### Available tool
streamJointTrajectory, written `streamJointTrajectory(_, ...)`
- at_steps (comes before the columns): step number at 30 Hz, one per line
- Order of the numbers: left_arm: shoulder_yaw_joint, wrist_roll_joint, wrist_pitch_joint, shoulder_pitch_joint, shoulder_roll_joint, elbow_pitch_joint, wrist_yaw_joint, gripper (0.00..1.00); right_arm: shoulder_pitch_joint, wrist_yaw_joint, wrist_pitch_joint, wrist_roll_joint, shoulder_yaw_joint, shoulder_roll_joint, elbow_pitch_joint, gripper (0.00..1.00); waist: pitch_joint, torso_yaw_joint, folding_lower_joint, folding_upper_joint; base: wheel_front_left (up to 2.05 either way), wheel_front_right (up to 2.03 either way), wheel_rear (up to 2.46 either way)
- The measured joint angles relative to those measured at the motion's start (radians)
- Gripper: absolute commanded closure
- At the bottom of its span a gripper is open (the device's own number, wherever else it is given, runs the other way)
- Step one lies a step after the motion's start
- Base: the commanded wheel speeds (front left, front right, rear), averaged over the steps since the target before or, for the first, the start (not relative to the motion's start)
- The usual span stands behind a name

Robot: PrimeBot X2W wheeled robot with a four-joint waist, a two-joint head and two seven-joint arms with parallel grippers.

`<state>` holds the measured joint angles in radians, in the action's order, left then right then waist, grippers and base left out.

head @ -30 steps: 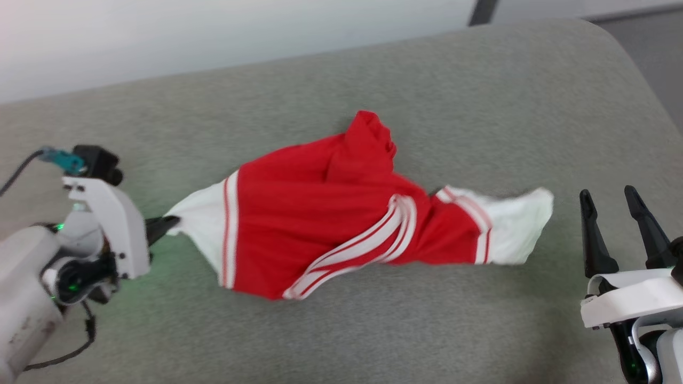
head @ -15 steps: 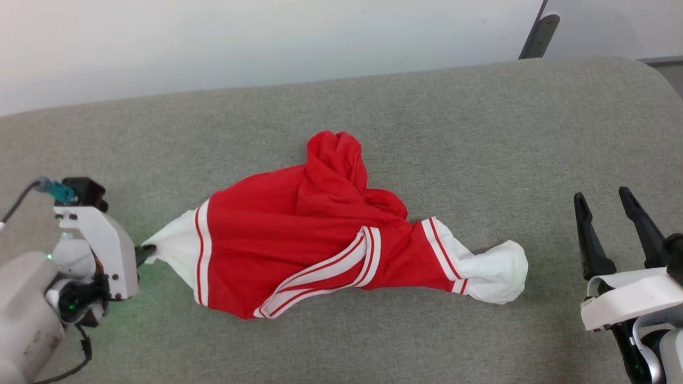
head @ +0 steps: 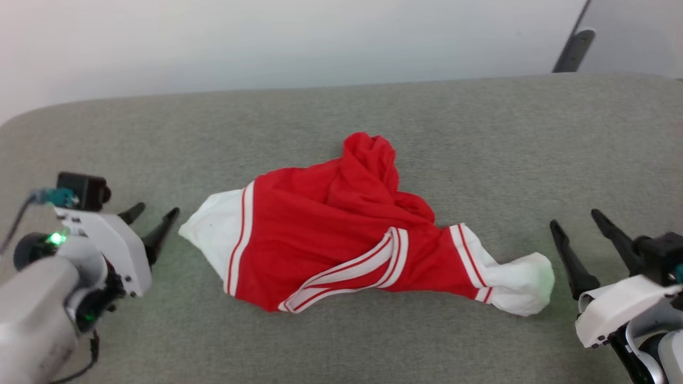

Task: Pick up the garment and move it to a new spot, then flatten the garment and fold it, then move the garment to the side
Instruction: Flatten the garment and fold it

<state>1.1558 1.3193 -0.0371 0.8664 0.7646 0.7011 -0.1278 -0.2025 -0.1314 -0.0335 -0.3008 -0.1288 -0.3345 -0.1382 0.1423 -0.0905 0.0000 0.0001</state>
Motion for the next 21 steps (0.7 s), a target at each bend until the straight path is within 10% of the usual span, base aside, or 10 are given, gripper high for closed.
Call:
streamJointTrajectory(14,-0.168,-0.209,-0.225,-0.232,-0.084,-0.271,0.187,0.0,-0.108,0.0,0.515,-0.327,-0.273,-0.389,0.078,0.0,0.006,0.128,0.0001,0.0,0.0,0.0,0.0)
streamJointTrajectory(21,-0.404,-0.298,-0.226,-0.424,-0.132,-0.406,0.225,0.0,-0.161,0.0,0.625,-0.404,-0.346,-0.404,0.085,0.0,0.042,0.185,0.0,0.0,0.0,0.0,0.0)
